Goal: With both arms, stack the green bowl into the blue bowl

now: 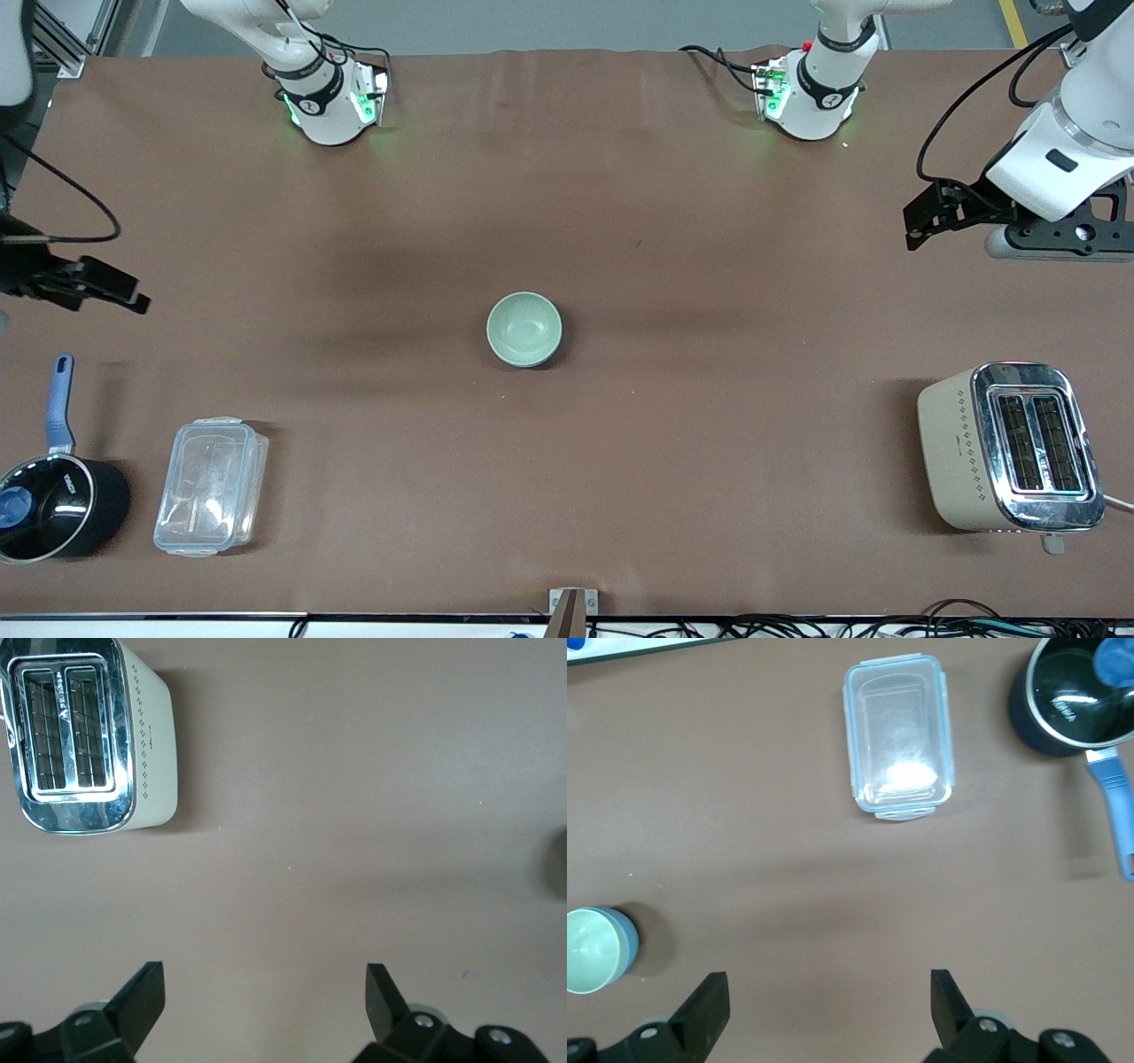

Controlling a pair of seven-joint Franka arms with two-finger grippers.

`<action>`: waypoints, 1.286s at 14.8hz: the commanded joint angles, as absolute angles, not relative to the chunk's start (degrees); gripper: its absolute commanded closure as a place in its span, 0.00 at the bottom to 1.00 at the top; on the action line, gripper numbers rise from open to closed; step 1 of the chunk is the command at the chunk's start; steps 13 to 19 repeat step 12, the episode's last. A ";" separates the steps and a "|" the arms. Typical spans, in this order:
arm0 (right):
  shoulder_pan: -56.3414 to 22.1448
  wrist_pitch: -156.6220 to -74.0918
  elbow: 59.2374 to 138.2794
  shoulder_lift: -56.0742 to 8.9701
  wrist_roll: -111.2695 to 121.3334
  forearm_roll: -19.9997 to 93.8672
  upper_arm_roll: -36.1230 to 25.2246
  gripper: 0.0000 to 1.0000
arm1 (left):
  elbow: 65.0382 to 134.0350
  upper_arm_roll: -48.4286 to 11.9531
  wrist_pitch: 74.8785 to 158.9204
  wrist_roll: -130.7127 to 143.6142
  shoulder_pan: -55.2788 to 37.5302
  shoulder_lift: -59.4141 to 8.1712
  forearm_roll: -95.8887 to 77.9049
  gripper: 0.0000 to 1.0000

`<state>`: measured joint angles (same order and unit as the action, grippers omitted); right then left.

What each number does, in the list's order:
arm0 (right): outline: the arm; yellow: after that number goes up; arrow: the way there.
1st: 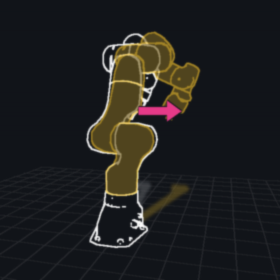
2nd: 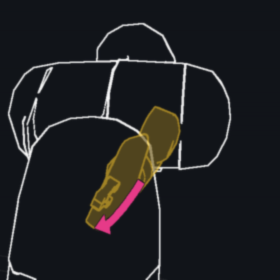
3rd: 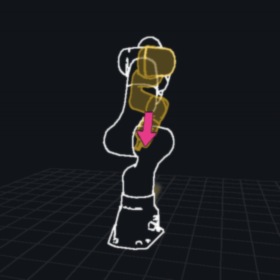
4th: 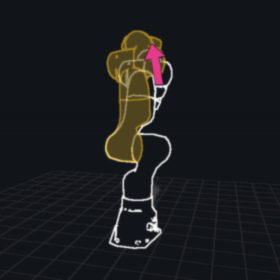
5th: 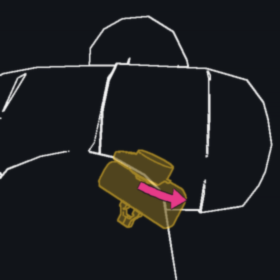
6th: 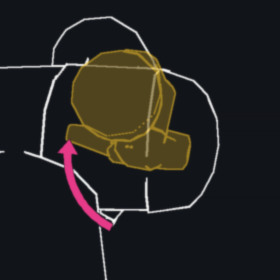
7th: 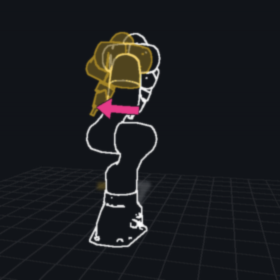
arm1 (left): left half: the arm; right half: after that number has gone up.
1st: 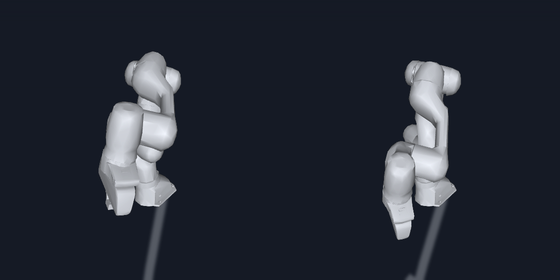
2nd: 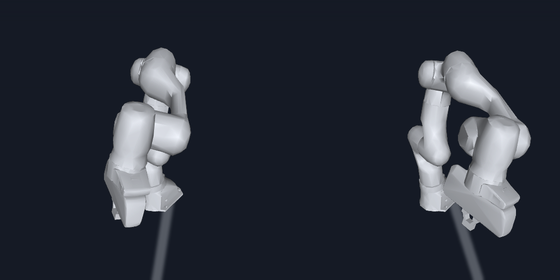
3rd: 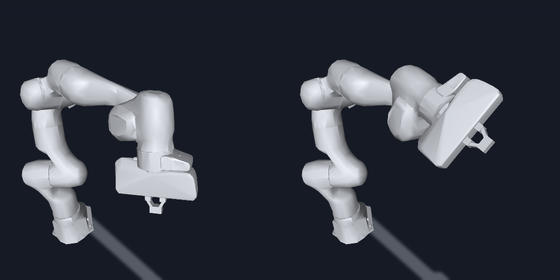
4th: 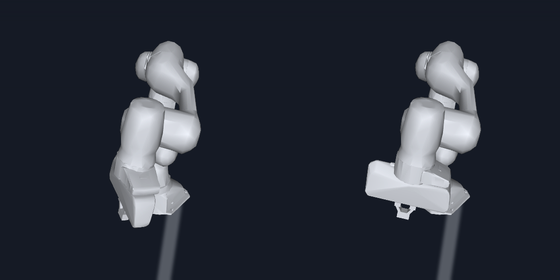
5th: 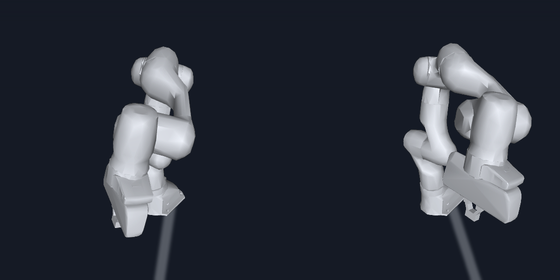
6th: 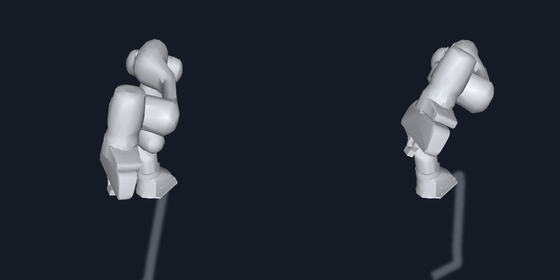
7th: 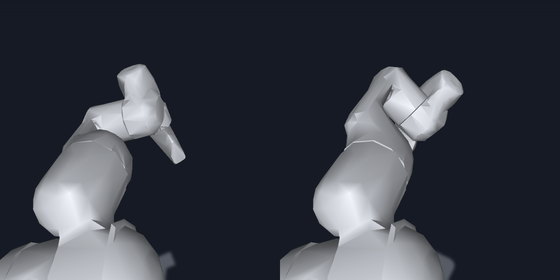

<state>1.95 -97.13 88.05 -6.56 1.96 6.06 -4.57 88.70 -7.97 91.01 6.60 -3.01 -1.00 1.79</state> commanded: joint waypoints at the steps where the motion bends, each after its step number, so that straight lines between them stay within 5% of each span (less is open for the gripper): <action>1: 4.13 -94.76 88.42 -4.84 5.26 2.74 -3.25 0.00 | 88.15 -8.09 89.21 5.98 -2.46 -0.35 0.88 0.00; 6: 7.55 -91.67 91.05 -2.02 6.15 -0.97 1.83 0.00 | 88.15 -8.00 88.95 5.98 -2.37 -0.35 0.79 0.00; 19: 7.12 -91.67 92.20 -2.46 6.24 -0.79 2.11 0.00 | 88.15 -8.00 88.95 5.89 -2.46 -0.35 0.79 0.00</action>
